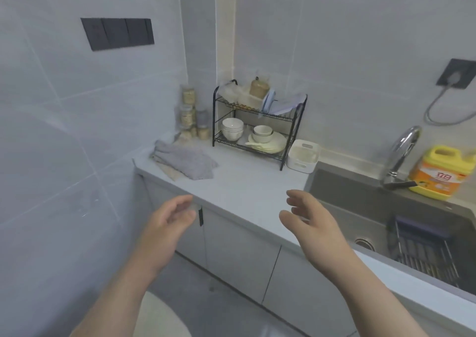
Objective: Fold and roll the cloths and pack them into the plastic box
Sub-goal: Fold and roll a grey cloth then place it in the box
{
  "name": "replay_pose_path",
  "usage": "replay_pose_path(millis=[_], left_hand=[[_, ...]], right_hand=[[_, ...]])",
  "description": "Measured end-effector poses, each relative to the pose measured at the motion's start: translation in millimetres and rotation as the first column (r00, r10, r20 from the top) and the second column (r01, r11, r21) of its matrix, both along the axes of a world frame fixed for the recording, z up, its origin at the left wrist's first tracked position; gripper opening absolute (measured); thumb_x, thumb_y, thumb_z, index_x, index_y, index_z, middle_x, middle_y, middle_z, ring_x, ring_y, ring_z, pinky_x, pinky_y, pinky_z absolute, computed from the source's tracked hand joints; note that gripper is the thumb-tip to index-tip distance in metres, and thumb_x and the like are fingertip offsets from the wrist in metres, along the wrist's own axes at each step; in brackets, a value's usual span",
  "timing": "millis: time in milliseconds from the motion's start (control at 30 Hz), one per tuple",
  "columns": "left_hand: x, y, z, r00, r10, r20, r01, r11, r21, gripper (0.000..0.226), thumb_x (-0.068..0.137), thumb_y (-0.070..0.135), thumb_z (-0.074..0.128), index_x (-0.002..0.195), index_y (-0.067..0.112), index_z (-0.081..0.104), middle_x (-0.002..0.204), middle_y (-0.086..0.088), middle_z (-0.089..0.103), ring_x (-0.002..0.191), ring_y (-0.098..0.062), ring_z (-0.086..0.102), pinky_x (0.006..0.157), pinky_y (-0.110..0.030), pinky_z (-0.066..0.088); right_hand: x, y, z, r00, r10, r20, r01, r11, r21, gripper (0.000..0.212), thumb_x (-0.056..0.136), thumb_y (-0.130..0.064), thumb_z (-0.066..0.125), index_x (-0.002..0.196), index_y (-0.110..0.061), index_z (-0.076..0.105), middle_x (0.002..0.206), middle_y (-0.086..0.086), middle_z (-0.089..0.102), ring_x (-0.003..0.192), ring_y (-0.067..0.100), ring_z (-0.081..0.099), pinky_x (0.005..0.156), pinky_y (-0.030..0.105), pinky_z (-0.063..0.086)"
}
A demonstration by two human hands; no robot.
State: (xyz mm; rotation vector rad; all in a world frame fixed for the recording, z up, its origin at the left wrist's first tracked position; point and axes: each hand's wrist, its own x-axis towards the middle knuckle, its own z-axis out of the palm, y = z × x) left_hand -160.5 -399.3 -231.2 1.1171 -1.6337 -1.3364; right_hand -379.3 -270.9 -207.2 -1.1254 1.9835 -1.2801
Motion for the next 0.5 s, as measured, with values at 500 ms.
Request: replay_pose_path(millis=[500], left_hand=[[-90, -186, -24, 0.995, 0.083, 0.063, -0.088, 0.992, 0.092, 0.027, 0.087, 0.031, 0.065, 0.114, 0.031, 0.062, 0.119, 0.020, 0.057, 0.108, 0.011, 0.048, 0.098, -0.026, 0.037]], right_hand=[[-103, -209, -43, 0.987, 0.152, 0.057, -0.155, 0.986, 0.053, 0.035, 0.091, -0.031, 0.057, 0.125, -0.041, 0.049, 0.122, -0.023, 0.052, 0.115, -0.005, 0.047, 0.091, 0.022, 0.039]])
